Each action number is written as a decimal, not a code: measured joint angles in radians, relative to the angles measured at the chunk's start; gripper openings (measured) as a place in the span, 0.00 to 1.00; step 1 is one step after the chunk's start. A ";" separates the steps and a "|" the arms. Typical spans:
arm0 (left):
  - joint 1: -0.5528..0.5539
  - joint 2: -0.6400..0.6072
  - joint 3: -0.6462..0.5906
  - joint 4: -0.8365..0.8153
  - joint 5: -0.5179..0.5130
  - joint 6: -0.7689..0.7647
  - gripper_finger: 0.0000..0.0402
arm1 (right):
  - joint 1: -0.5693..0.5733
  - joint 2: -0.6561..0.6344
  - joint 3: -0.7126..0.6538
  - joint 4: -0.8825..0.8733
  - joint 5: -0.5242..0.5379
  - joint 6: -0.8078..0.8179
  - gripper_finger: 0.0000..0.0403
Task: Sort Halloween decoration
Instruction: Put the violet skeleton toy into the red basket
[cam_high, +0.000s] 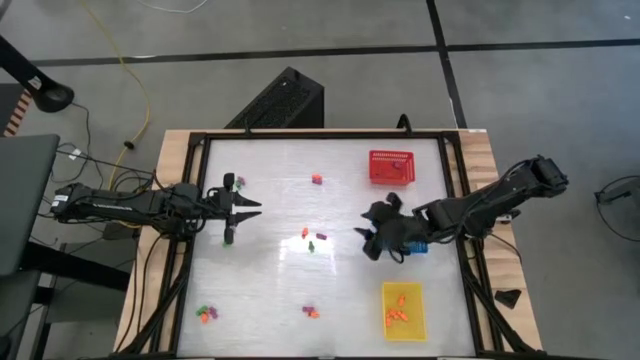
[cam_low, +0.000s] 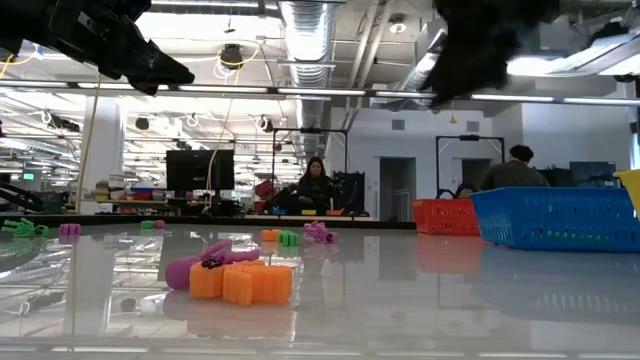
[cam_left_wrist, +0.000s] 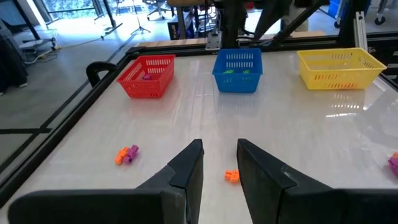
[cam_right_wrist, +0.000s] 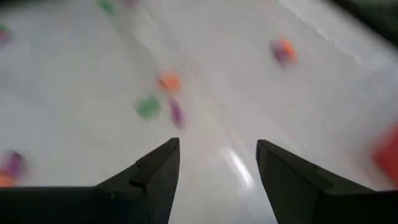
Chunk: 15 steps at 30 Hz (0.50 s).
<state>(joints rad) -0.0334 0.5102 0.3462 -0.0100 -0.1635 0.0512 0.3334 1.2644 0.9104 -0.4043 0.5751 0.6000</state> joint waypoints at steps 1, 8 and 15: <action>0.000 0.000 0.000 0.000 0.000 -0.009 0.22 | -0.004 0.000 0.000 0.064 0.000 -0.051 0.60; 0.000 0.000 -0.011 0.000 0.003 -0.064 0.22 | -0.009 0.009 0.000 0.314 0.000 -0.326 0.60; 0.000 0.000 -0.023 0.008 0.027 -0.092 0.22 | -0.032 0.149 0.001 0.496 -0.028 -0.573 0.60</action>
<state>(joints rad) -0.0330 0.5102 0.3229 -0.0025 -0.1368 -0.0412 0.3012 1.4134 0.9112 0.0916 0.5469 0.0267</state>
